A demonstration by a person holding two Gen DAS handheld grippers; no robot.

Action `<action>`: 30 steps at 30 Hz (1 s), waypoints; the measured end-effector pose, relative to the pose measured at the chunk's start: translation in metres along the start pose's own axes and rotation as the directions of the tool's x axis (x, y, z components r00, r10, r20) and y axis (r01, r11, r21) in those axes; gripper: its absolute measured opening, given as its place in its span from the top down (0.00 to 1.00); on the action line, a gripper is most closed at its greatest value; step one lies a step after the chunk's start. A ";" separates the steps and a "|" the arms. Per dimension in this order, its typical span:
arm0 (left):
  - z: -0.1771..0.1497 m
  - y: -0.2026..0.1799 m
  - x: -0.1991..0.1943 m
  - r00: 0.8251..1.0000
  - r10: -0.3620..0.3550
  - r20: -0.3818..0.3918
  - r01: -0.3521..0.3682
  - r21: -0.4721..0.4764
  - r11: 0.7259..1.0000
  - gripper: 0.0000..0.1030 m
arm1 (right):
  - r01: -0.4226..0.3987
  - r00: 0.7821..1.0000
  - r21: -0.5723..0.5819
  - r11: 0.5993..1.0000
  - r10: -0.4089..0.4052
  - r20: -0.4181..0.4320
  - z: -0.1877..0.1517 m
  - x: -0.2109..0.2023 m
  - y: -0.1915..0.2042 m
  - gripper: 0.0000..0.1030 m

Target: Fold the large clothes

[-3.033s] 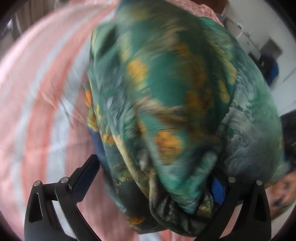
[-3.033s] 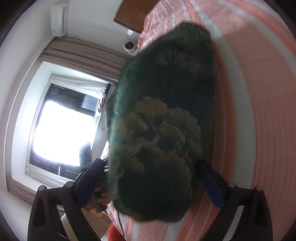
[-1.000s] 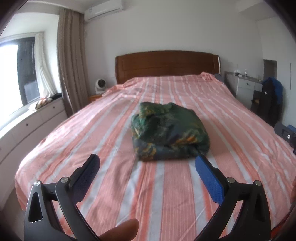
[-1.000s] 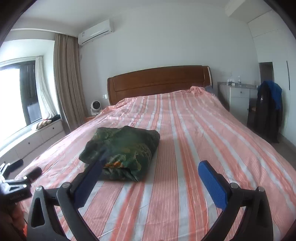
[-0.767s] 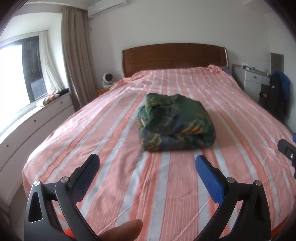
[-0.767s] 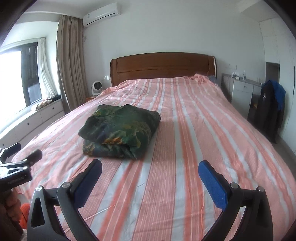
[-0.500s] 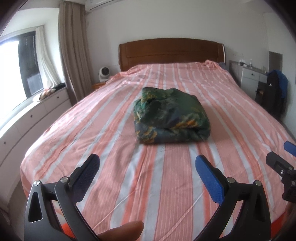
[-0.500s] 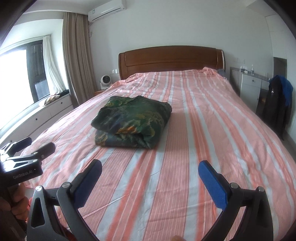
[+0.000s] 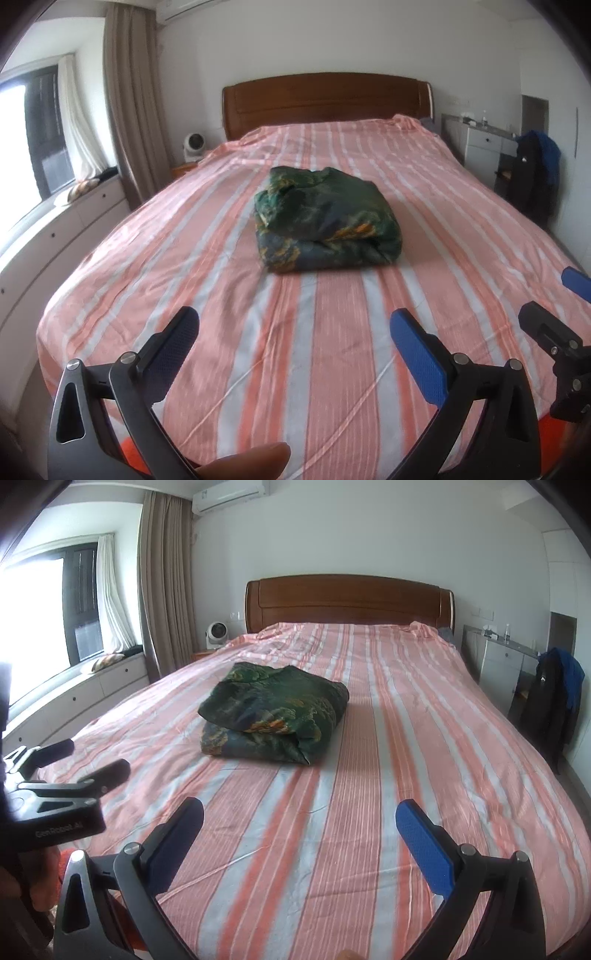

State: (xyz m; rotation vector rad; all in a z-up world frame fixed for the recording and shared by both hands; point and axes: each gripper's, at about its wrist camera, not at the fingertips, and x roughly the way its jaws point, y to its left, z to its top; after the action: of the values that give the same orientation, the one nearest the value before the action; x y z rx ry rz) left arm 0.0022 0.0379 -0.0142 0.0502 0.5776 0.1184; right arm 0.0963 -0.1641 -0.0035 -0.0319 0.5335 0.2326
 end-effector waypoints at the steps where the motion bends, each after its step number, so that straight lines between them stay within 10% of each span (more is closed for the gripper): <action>1: 0.000 -0.001 -0.003 1.000 -0.002 0.007 0.002 0.002 1.000 0.00 | -0.001 1.000 0.002 1.000 0.001 0.008 -0.002 -0.005 0.001 0.00; 30: -0.002 -0.008 -0.016 0.999 -0.004 -0.053 0.005 0.026 1.000 0.00 | -0.042 0.994 0.030 0.999 0.045 -0.097 -0.012 -0.011 0.001 0.00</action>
State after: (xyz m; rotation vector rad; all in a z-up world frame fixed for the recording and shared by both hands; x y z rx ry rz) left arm -0.0119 0.0277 -0.0081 0.0712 0.6326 0.1080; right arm 0.0813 -0.1664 -0.0081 -0.0045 0.6351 0.2668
